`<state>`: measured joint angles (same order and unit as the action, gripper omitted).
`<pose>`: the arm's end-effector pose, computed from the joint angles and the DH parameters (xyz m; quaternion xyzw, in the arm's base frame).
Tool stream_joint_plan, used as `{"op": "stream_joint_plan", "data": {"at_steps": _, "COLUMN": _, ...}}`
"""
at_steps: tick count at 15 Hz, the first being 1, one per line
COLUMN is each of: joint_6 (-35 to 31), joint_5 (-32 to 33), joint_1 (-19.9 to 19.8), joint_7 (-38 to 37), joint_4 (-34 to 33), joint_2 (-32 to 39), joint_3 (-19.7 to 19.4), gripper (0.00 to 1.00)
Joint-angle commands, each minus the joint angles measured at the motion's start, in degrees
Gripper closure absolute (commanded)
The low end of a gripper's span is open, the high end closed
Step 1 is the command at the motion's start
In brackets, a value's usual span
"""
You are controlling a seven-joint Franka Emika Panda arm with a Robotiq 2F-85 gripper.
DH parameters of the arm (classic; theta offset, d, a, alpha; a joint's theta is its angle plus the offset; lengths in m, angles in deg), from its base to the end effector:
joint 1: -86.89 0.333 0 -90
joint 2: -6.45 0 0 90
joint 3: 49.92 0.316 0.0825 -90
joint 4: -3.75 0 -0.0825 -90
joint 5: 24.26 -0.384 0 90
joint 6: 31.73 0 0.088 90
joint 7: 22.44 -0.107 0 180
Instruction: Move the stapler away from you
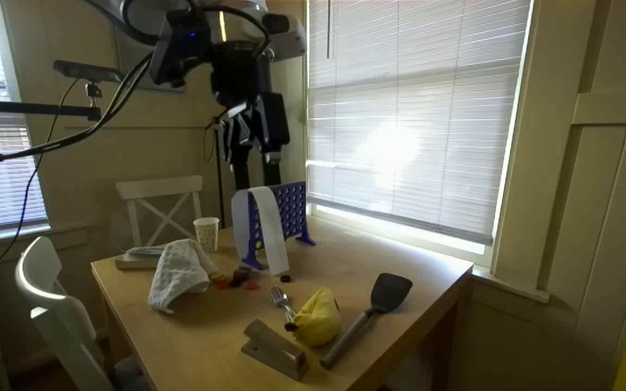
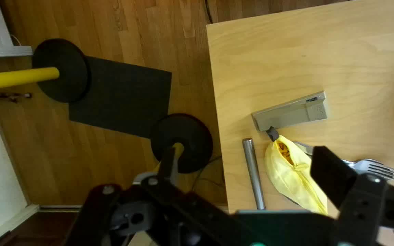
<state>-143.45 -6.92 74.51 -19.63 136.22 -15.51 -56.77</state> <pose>0.4066 -0.1666 0.4952 0.9894 -0.0836 -0.0119 0.1183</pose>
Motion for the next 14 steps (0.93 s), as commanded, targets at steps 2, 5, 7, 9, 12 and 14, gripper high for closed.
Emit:
{"op": "stream_joint_plan", "data": {"at_steps": 2, "joint_6": 0.21, "joint_5": 0.24, "joint_1": 0.76, "joint_7": -0.21, "joint_4": -0.12, "joint_2": -0.02, "joint_3": -0.65, "gripper": 0.0}}
{"op": "stream_joint_plan", "data": {"at_steps": 5, "joint_6": 0.21, "joint_5": 0.24, "joint_1": 0.76, "joint_7": -0.21, "joint_4": -0.12, "joint_2": -0.02, "joint_3": -0.65, "gripper": 0.0}}
{"op": "stream_joint_plan", "data": {"at_steps": 7, "joint_6": 1.96, "joint_5": -0.68, "joint_1": 0.08, "joint_7": -3.87, "joint_4": -0.58, "joint_2": 2.41, "joint_3": -0.61, "gripper": 0.0}}
{"op": "stream_joint_plan", "data": {"at_steps": 9, "joint_6": 2.97, "joint_5": -3.45, "joint_1": -0.17, "joint_7": -7.04, "joint_4": -0.28, "joint_2": 4.7, "joint_3": -1.59, "gripper": 0.0}}
{"op": "stream_joint_plan", "data": {"at_steps": 12, "joint_6": 1.65, "joint_5": -8.21, "joint_1": -0.3, "joint_7": -10.38, "joint_4": 1.45, "joint_2": 7.91, "joint_3": -3.38, "gripper": 0.0}}
{"op": "stream_joint_plan", "data": {"at_steps": 14, "joint_6": -0.38, "joint_5": -12.6, "joint_1": -0.38, "joint_7": -12.38, "joint_4": 2.56, "joint_2": 10.18, "joint_3": -4.47, "gripper": 0.0}}
